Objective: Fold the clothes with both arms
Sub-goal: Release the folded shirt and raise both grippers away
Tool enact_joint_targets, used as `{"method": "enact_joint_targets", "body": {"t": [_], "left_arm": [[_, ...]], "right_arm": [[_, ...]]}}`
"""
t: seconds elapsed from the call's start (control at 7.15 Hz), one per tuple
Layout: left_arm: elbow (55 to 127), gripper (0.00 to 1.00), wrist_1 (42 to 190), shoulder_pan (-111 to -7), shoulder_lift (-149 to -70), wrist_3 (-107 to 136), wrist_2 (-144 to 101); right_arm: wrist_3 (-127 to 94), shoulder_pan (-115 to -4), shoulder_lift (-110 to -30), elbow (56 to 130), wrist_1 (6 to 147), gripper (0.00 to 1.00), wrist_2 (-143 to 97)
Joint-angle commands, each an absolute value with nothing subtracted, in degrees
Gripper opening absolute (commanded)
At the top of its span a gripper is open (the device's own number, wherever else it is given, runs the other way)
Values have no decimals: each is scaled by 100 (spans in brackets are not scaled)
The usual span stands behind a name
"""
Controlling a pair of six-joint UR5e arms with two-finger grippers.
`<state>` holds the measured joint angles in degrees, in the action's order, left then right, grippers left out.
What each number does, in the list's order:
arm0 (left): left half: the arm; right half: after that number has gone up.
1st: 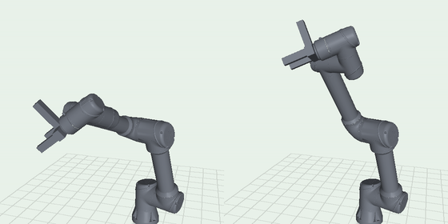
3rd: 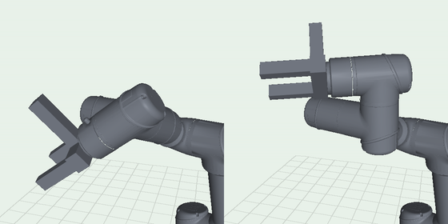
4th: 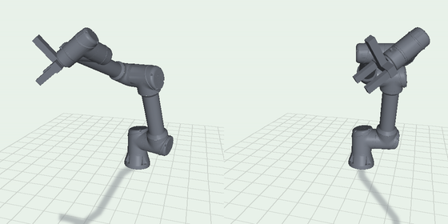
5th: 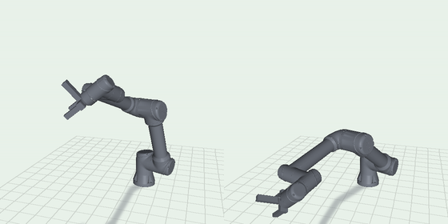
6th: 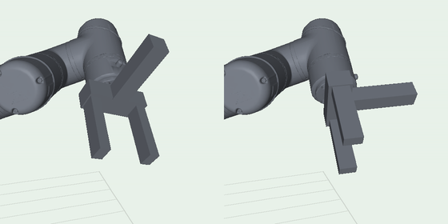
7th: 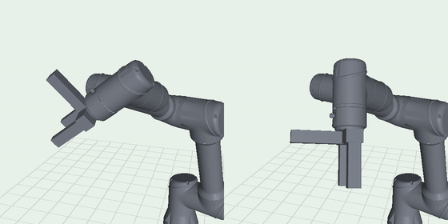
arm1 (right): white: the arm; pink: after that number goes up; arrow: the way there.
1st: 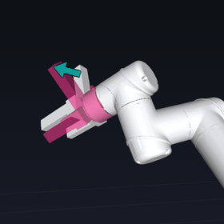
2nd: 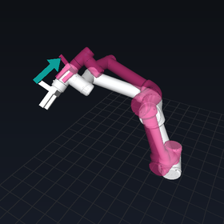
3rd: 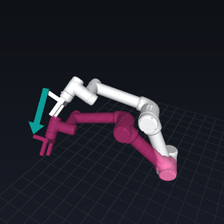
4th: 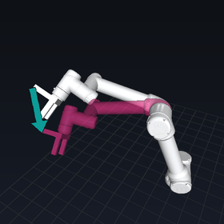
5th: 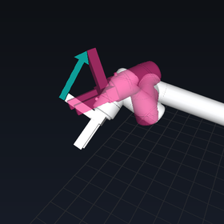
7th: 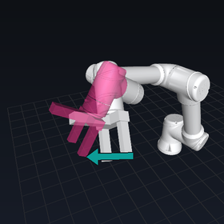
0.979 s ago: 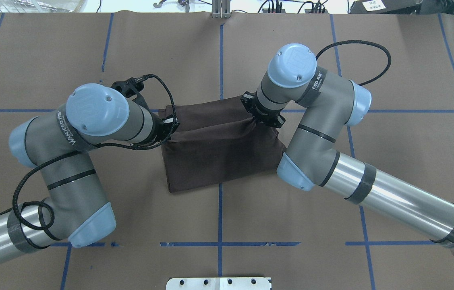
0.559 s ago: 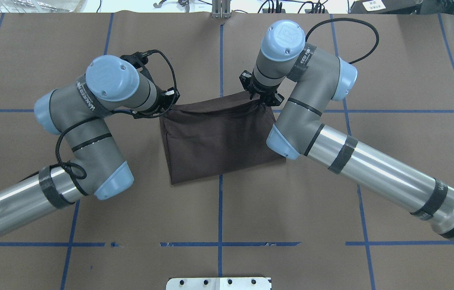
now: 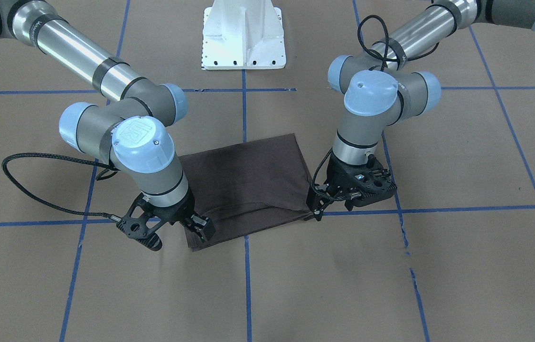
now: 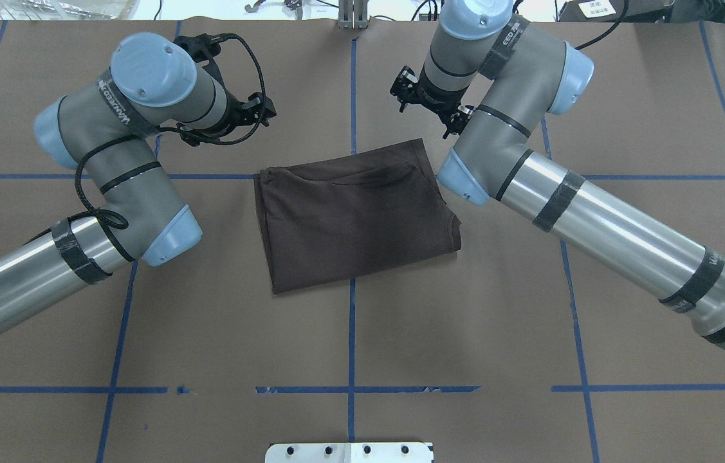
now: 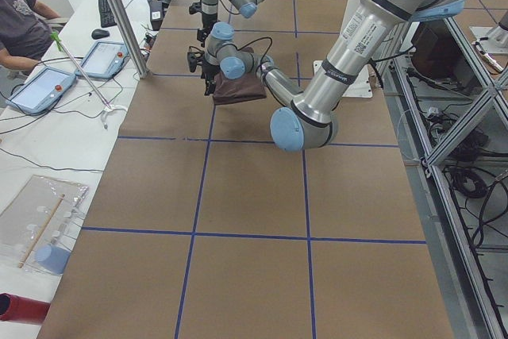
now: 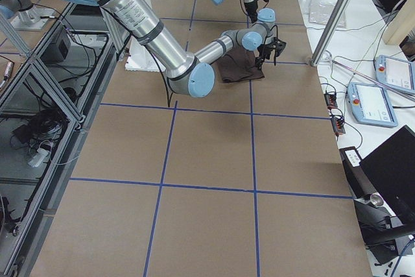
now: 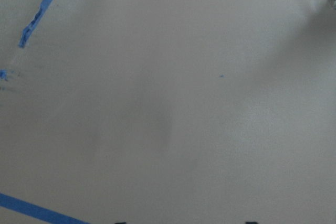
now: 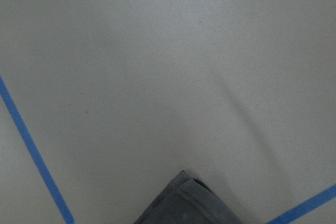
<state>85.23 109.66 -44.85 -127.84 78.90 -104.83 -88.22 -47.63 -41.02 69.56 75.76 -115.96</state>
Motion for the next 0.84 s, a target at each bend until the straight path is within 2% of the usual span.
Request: {"method": "enact_joint_targets", "body": {"t": [0.0, 0.14, 0.42, 0.56, 0.7], "left_arm": [[9259, 100, 10890, -5321, -12099, 6556, -11492], [9646, 100, 10881, -5953, -11520, 5312, -11844], [9782, 100, 10428, -7367, -10603, 1885, -12111], [9695, 100, 9789, -8157, -10547, 245, -12103], [9668, 100, 9391, -8609, -10251, -1416, -12111]], "right_arm": [[-7471, -5550, -4741, 7588, 8003, 100, -11970], [-6035, -5937, -5555, 8577, 8799, 100, -11953], [-3283, -7052, -6629, 9820, 10224, 100, -11971], [-2112, -7588, -7419, 10296, 10439, 100, -12058], [-943, -8272, -8105, 10405, 10441, 100, -12598]]}}
